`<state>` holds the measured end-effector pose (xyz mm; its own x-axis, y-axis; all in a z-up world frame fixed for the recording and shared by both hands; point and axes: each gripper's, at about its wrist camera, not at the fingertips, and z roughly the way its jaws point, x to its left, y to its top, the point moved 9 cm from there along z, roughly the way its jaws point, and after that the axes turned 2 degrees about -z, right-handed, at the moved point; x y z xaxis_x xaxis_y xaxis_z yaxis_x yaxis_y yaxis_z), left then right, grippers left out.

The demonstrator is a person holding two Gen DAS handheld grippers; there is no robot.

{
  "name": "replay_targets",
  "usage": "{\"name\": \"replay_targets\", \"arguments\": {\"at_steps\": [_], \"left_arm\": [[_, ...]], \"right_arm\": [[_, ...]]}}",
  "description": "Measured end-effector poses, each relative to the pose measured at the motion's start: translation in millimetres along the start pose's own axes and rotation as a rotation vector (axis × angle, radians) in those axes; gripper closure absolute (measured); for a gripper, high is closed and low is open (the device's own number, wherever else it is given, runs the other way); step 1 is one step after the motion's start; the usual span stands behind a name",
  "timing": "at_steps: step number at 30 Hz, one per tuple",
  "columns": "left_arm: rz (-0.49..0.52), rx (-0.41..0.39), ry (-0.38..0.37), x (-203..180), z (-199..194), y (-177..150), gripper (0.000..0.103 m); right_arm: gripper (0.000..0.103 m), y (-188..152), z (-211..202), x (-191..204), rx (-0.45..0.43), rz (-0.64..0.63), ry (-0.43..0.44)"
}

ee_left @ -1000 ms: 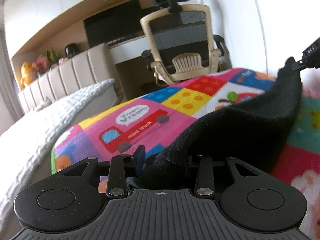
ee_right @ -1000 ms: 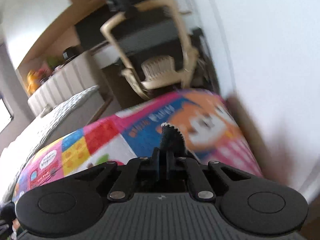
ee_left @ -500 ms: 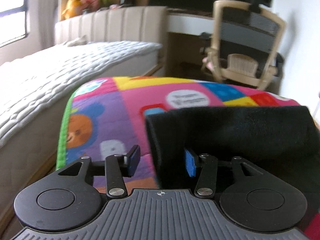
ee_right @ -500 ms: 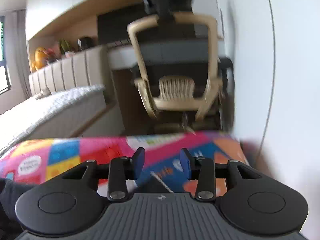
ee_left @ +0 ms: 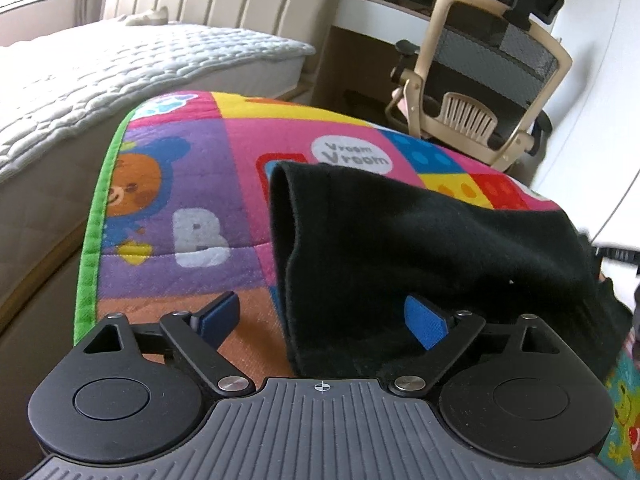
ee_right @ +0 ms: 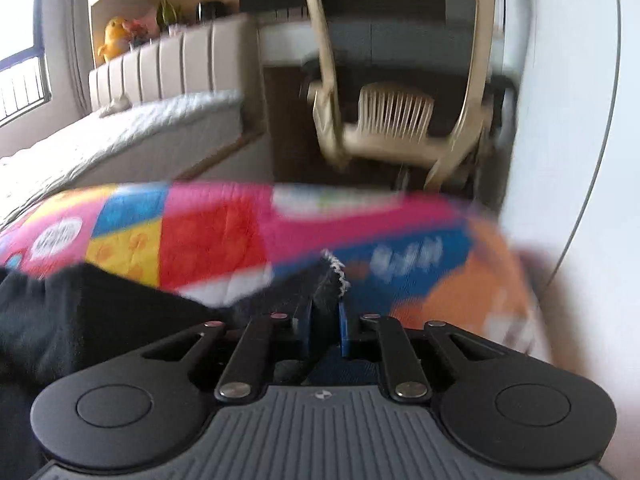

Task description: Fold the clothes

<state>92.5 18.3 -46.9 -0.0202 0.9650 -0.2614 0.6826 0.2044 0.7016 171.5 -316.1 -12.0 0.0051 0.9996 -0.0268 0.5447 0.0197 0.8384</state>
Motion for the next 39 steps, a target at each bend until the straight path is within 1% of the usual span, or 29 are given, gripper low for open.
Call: {"name": "replay_targets", "arguments": {"at_steps": [1, 2, 3, 4, 5, 7, 9, 10, 11, 13, 14, 17, 18, 20, 23, 26, 27, 30, 31, 32, 35, 36, 38, 39], "left_arm": [[0.001, 0.004, 0.001, -1, 0, -1, 0.01], [0.002, 0.007, 0.003, -2, -1, -2, 0.01], [0.001, 0.009, 0.005, -3, -1, -3, 0.01], [-0.001, 0.012, 0.004, -3, -2, -4, 0.01], [-0.001, 0.015, -0.002, -5, -3, -5, 0.01], [0.001, 0.021, -0.014, -7, -5, -7, 0.01], [0.007, 0.029, -0.026, -10, -7, -13, 0.01], [0.017, 0.032, -0.031, -12, -7, -15, 0.01], [0.032, 0.032, -0.034, -15, -7, -18, 0.01], [0.058, 0.027, -0.03, -20, -6, -19, 0.011], [0.07, 0.025, -0.027, -22, -5, -20, 0.013], [0.091, 0.014, -0.009, -24, 0, -15, 0.017], [0.103, 0.008, 0.007, -22, 3, -14, 0.021], [0.126, -0.003, 0.033, -18, 7, -9, 0.019], [0.131, -0.017, 0.059, -14, 12, -1, 0.018], [0.152, -0.042, 0.127, -8, 21, 9, 0.018], [0.152, -0.044, 0.144, -5, 25, 11, 0.018], [0.118, -0.038, 0.128, -6, 24, 12, 0.017], [0.114, -0.04, 0.119, -7, 21, 12, 0.012], [0.105, -0.037, 0.098, -10, 18, 9, 0.01], [0.107, -0.028, 0.058, -18, 8, -4, 0.01], [0.11, -0.027, 0.058, -18, 5, -7, 0.01], [0.113, -0.025, 0.055, -20, -2, -15, 0.01], [0.103, -0.023, 0.044, -19, -7, -17, 0.009]], "right_arm": [[0.088, 6, -2, -4, -0.032, -0.005, -0.021], [0.083, 10, -2, -10, -0.048, 0.0, -0.041], [0.076, 10, 0, -17, -0.046, 0.015, -0.055], [0.075, 6, 1, -25, -0.035, 0.042, -0.071], [0.07, -1, 2, -33, -0.016, 0.075, -0.083], [0.066, -18, -1, -42, 0.029, 0.152, -0.062], [0.053, -40, -12, -47, 0.066, 0.236, -0.015], [0.051, -52, -18, -47, 0.077, 0.259, 0.003], [0.051, -61, -24, -46, 0.08, 0.259, 0.006], [0.057, -74, -35, -45, 0.077, 0.224, -0.012], [0.066, -78, -41, -45, 0.078, 0.208, -0.023], [0.075, -89, -59, -49, 0.098, 0.222, -0.024], [0.076, -93, -65, -52, 0.103, 0.235, -0.022], [0.076, -101, -77, -58, 0.109, 0.253, -0.007], [0.076, -109, -93, -51, 0.13, 0.246, 0.012], [0.076, -107, -102, -43, 0.142, 0.239, 0.02], [0.074, -103, -104, -43, 0.134, 0.243, 0.015], [0.073, -81, -102, -52, 0.078, 0.277, -0.019], [0.072, -73, -97, -56, 0.061, 0.295, -0.02], [0.072, -64, -88, -59, 0.054, 0.32, -0.01], [0.07, -44, -50, -60, 0.064, 0.398, 0.006], [0.063, -40, -37, -60, 0.068, 0.412, -0.005], [0.053, -38, -13, -56, 0.09, 0.416, -0.022], [0.053, -38, 0, -53, 0.103, 0.417, -0.028]]}}
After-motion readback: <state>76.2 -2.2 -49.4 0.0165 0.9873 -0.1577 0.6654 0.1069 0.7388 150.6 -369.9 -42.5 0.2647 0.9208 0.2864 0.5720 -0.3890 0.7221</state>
